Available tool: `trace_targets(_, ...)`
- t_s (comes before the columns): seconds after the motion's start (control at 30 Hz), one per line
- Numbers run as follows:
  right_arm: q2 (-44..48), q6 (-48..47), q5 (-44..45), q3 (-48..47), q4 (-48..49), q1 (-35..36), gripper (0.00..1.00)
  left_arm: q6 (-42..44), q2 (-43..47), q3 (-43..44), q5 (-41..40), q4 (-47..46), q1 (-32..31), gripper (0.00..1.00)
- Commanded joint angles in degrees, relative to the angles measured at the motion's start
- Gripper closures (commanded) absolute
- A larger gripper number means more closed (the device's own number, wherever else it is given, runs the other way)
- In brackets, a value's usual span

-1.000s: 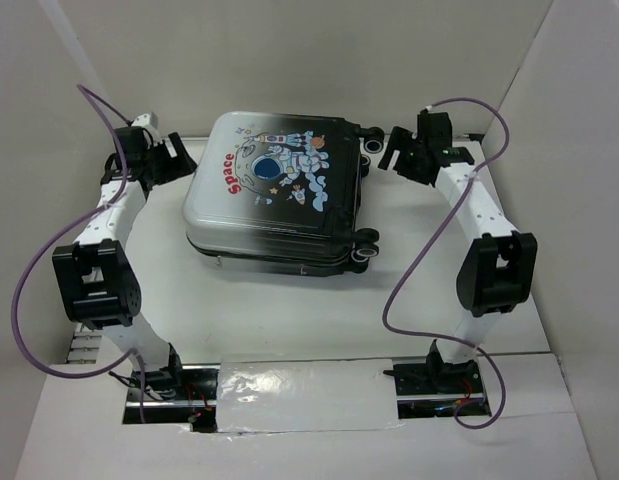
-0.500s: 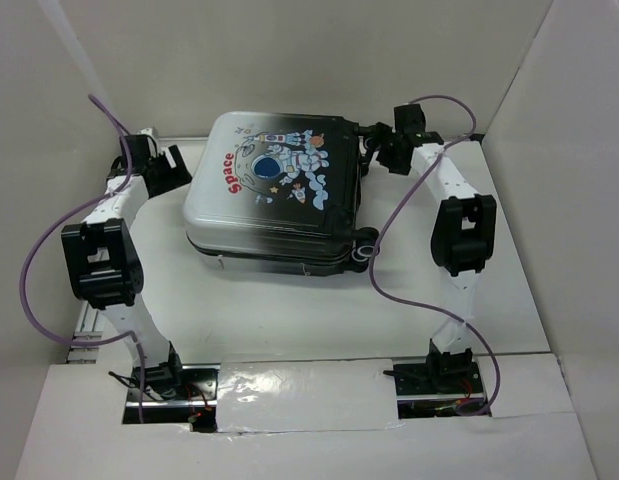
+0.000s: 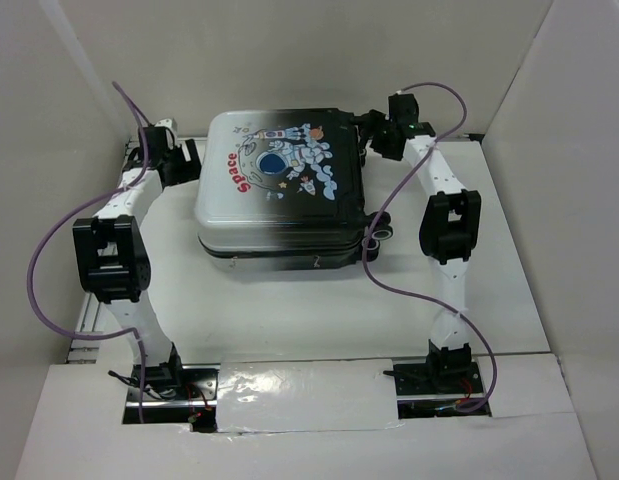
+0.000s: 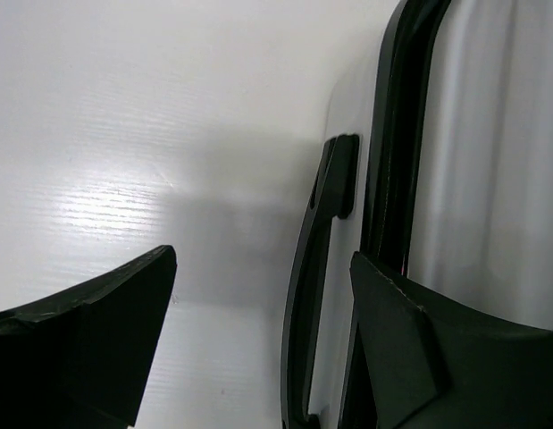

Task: Pack the luggage

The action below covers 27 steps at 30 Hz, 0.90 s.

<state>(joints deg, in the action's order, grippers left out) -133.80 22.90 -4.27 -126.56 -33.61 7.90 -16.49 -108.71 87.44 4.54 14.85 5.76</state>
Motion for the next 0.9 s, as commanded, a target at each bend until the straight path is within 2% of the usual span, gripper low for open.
trace_targets(0.0,-0.94,0.4,-3.2,-5.36,6.62,2.99,0.14,-0.38,3.49,2.47,4.96,-2.63,-7.42,0.08)
trace_targets(0.47,0.73,0.4,-6.53,-9.14,10.67,6.51,0.14,-4.51,5.17,3.7,5.57,-6.23,-9.8,0.08)
trace_targets(0.87,1.35,0.92,-8.3,-10.8,14.36,8.18,0.16,-5.04,3.32,9.94,7.33,-6.77,-12.0,0.08)
